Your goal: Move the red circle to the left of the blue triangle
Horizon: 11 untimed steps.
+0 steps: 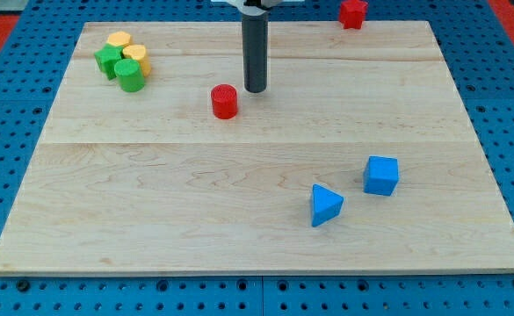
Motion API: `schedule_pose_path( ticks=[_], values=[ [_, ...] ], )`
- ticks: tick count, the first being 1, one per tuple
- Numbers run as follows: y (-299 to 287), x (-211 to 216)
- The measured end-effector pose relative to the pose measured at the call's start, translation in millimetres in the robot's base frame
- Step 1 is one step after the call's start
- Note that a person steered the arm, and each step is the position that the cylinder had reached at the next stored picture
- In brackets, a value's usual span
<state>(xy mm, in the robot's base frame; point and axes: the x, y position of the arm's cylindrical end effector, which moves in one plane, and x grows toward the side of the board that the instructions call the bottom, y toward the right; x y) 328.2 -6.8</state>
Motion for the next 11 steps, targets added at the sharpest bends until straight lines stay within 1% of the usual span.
schedule_pose_path(
  ticks=[1, 2, 3, 4, 6, 7, 9, 10, 11],
  values=[
    [-60.3, -19.6],
    [-84.5, -1.4],
    [-47.9, 26.2],
    [0.9, 39.4],
    [2.1, 77.4],
    [-0.1, 106.2],
    [38.5, 155.8],
    [49.8, 171.5],
    [-0.9, 151.9]
  ],
)
